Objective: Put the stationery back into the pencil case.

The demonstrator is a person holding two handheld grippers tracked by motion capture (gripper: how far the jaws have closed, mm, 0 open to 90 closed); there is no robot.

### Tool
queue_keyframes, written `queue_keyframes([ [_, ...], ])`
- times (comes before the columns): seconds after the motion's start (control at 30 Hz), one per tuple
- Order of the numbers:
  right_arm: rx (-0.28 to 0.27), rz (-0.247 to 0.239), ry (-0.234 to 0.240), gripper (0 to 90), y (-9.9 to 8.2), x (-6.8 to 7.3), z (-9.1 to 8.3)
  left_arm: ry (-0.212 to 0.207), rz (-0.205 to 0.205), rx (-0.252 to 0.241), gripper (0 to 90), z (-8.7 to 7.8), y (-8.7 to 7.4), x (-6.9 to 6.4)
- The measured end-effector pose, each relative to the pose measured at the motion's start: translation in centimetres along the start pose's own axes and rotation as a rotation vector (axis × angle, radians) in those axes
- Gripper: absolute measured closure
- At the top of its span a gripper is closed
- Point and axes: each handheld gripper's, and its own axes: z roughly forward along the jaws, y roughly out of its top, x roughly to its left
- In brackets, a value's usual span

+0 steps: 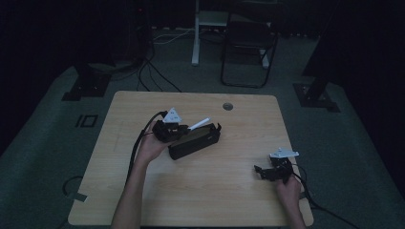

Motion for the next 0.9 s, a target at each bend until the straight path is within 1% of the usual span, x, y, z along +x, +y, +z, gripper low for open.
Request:
queue_keyframes([
  [0.2, 0.0, -0.003, 0.003, 11.9, 0.0, 0.0, 0.0, 0.002, -0.008, 0.002, 79.1, 0.3, -0.1, 0.1],
  [0.9, 0.0, -0.005, 0.007, 11.9, 0.1, -0.1, 0.1, 0.003, -0.014, 0.037, 79.1, 1.4, -0.4, 0.3],
])
